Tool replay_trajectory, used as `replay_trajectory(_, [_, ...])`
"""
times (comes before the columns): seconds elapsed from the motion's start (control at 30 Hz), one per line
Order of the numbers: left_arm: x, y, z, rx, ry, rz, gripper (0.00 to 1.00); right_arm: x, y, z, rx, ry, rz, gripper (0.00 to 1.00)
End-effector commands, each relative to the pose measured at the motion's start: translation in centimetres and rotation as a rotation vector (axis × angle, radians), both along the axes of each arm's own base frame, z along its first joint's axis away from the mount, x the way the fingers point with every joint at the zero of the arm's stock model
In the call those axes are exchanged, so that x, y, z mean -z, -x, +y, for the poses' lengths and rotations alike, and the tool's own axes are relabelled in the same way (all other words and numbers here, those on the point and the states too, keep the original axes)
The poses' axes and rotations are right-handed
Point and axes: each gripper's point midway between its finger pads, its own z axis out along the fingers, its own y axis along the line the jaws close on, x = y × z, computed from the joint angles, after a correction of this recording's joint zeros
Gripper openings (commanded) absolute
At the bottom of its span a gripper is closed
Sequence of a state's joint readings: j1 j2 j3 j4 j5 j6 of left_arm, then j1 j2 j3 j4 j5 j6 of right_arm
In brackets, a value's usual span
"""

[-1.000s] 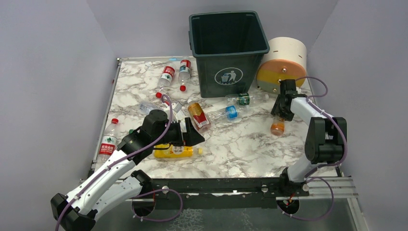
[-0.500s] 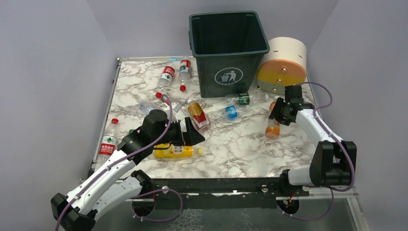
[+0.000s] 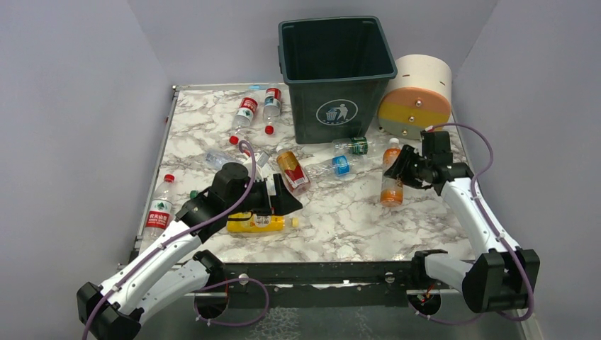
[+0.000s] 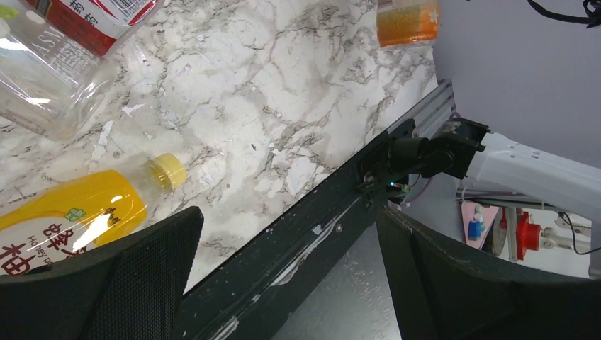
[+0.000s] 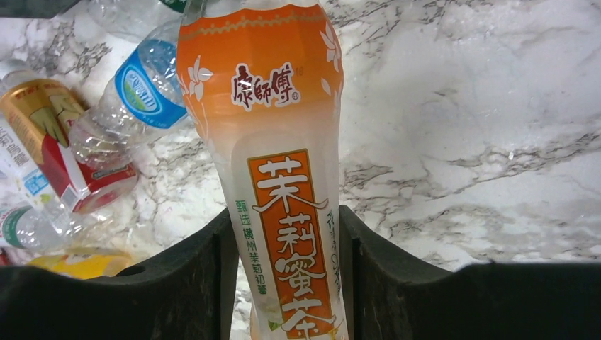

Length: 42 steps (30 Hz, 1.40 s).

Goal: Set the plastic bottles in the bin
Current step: Pick up the plastic bottle at the center of the board, then place the plastic bottle in the trash bin.

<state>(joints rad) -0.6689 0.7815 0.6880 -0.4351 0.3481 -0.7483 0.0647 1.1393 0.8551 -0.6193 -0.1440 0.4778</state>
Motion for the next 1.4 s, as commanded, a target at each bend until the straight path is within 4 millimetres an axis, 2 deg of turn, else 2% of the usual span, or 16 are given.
replay_trajectory(0.0, [-0.5, -0.5, -0.4, -0.004, 0.022, -0.020, 0.99, -0.4, 1.6, 1.4, -0.040, -0.063, 0.026, 0.49])
replay_trajectory(0.23, [-0.4, -0.7, -0.6, -0.001, 0.022, -0.020, 0.99, -1.6, 1.6, 2.2, -0.065, -0.098, -0.002, 0.49])
replay_trajectory(0.47, [0.0, -0.7, -0.6, -0.002, 0.019, -0.017, 0.99, -3.3, 1.8, 4.2, -0.121, -0.187, -0.043, 0.49])
replay_trajectory(0.9, [2.4, -0.3, -1.1, 0.020, 0.041, 0.009, 0.99, -5.7, 3.3, 7.7, -0.243, -0.281, -0.071, 0.49])
replay_trajectory(1.13, [3.9, 0.0, -1.1, 0.046, 0.029, 0.014, 0.99, -4.9, 4.0, 9.7, -0.308, -0.273, -0.064, 0.49])
replay_trajectory(1.37, [6.0, 0.2, -1.3, 0.060, 0.040, 0.027, 0.99, -2.8, 4.9, 12.6, -0.379, -0.241, -0.032, 0.49])
